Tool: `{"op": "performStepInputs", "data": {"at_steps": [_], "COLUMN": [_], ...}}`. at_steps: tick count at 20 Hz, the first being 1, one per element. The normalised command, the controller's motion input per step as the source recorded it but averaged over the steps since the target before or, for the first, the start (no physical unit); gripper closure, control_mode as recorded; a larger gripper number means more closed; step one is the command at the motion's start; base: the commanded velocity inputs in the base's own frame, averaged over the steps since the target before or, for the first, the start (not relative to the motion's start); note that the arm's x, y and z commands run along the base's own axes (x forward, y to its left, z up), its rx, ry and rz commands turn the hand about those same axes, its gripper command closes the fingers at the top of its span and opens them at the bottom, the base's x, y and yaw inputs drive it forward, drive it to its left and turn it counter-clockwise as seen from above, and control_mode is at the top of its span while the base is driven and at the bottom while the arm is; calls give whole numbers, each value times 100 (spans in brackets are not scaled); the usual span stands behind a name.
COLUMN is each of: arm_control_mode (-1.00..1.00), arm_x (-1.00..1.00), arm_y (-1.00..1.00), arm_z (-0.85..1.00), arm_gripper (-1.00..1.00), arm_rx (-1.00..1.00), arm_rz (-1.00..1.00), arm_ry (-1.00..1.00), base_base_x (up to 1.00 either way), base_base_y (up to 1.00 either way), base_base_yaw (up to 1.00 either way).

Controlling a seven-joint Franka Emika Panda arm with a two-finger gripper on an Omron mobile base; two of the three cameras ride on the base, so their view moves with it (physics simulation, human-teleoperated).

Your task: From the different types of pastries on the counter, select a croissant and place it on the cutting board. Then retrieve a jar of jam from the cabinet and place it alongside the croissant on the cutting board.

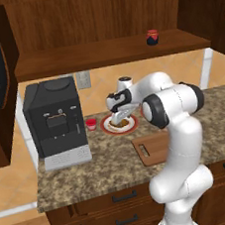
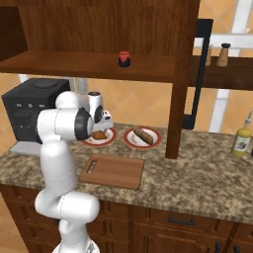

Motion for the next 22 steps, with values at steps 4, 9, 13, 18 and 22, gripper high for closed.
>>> {"op": "performStepInputs", "data": {"at_steps": [4, 9, 13, 18, 22], "arm_control_mode": [-100, -100, -100, -100, -100], "arm_x": [26, 38, 26, 17, -14], "arm_y": [15, -2, 0, 10, 19], "arm_z": [-43, -13, -12, -53, -92], "arm_gripper": [-100, -100, -100, -100, 100], "arm_rx": [0, 3, 0, -1, -10], "arm_rz": [3, 6, 5, 10, 10], "arm_ry": [0, 0, 0, 0, 2], "base_base_x": [0, 0, 0, 0, 0], "base_base_y": [0, 0, 0, 0, 0], "base_base_yaw": [0, 0, 0, 0, 0]}}
